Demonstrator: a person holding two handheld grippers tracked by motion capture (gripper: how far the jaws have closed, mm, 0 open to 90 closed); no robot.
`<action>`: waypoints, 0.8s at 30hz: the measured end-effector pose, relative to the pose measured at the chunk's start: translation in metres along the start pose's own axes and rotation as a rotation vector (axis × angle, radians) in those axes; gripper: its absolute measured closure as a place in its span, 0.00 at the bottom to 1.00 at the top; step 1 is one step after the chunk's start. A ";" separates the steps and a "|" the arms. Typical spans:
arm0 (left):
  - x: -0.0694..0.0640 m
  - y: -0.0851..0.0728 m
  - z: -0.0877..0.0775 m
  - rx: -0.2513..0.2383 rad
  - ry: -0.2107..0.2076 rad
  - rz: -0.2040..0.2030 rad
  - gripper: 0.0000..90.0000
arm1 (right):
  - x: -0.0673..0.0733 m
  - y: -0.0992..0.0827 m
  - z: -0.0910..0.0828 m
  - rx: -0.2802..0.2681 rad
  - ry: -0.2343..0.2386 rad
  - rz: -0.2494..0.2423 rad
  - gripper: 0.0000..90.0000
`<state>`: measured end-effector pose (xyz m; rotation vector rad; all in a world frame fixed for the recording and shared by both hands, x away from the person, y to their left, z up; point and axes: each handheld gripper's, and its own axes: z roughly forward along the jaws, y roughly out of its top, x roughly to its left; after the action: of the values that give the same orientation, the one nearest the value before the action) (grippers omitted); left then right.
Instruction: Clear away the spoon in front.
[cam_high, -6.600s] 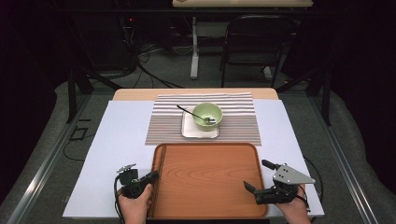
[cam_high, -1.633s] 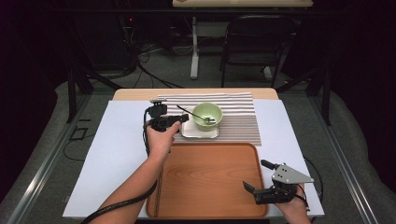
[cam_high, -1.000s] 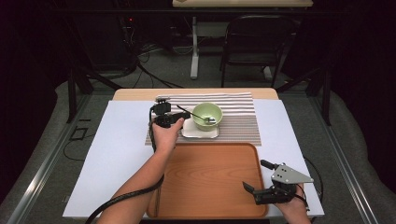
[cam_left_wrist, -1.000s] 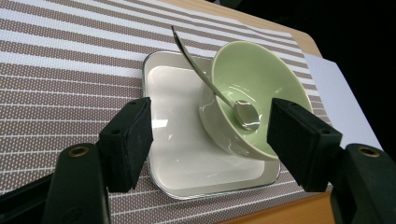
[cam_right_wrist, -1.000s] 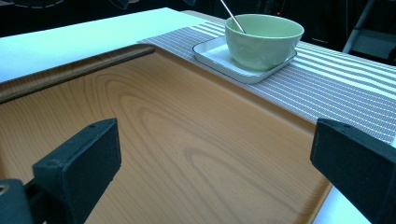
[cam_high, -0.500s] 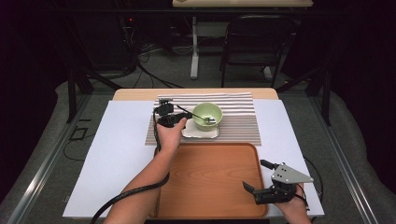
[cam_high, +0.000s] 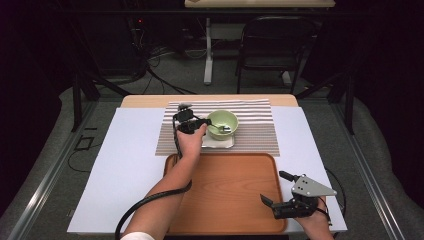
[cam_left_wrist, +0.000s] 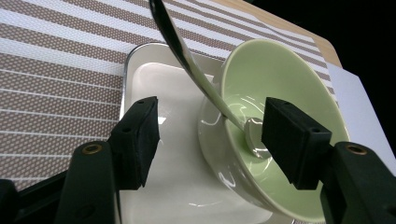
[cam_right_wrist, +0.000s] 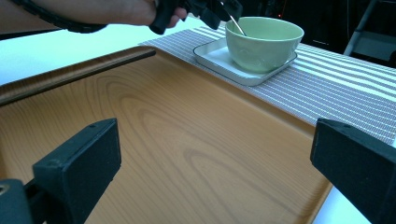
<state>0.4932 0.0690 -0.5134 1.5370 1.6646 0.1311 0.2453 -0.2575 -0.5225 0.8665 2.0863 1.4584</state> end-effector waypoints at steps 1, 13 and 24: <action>0.000 0.000 0.002 -0.004 -0.004 -0.005 0.43 | 0.000 0.000 0.000 -0.001 0.000 0.000 0.02; -0.002 -0.002 0.017 -0.013 0.002 0.031 0.54 | 0.000 0.000 -0.001 -0.006 0.001 0.001 0.02; -0.004 -0.003 0.022 -0.010 0.013 0.046 0.58 | 0.000 0.000 -0.001 -0.007 0.004 0.001 0.02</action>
<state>0.5037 0.0549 -0.5274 1.5702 1.6364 0.1740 0.2449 -0.2583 -0.5220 0.8629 2.0827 1.4684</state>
